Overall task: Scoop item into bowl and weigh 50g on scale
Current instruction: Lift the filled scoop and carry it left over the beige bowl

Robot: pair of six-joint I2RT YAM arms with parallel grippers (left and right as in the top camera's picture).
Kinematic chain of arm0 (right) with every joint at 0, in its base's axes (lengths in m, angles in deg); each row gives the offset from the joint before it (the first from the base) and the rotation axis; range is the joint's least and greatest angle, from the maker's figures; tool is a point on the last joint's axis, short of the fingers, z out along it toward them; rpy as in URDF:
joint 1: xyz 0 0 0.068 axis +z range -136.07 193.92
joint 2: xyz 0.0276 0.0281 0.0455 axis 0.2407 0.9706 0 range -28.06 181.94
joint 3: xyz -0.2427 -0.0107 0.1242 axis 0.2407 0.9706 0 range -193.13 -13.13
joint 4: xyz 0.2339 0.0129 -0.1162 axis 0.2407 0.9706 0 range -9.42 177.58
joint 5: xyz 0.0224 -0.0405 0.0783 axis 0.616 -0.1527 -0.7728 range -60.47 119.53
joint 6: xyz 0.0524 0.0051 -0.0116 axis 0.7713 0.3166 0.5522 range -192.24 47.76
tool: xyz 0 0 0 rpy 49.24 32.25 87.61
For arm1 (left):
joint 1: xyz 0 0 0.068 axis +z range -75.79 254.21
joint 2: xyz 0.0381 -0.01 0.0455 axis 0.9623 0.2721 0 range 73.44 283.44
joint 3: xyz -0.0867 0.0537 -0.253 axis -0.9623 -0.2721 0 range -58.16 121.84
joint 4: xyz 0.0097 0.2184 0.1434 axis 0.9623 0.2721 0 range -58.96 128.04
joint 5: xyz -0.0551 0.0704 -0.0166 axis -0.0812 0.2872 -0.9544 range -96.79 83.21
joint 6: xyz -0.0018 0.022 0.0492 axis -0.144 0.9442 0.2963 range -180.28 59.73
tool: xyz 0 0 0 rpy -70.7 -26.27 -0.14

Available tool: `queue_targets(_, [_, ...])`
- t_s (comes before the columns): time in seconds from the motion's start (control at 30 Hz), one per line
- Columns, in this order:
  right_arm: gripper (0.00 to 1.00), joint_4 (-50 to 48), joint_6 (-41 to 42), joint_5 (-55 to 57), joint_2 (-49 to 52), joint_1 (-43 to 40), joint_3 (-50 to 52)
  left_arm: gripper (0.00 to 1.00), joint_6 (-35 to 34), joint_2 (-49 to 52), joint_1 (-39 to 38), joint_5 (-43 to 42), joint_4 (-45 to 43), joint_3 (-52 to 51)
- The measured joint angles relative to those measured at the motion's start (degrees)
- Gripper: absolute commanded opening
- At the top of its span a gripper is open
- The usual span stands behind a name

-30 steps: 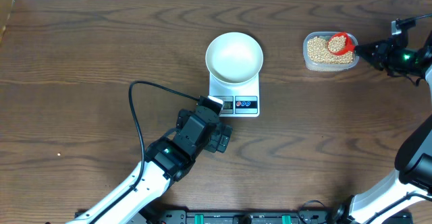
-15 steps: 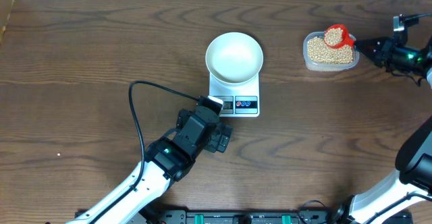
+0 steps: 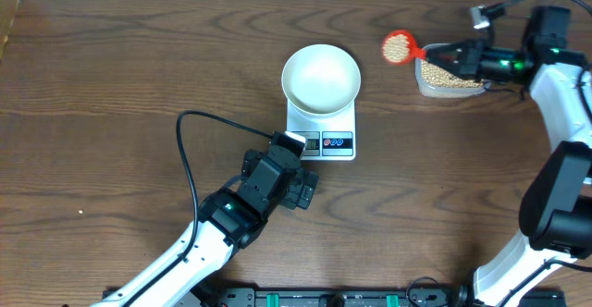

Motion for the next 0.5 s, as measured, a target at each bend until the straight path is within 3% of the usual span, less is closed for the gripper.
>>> queue_targets(0.5, [0.01,-7.4,1.2,9.2,0.0,16.1,0.0,0.98,0.0,0.0,0.0,0.0,0.0,0.0])
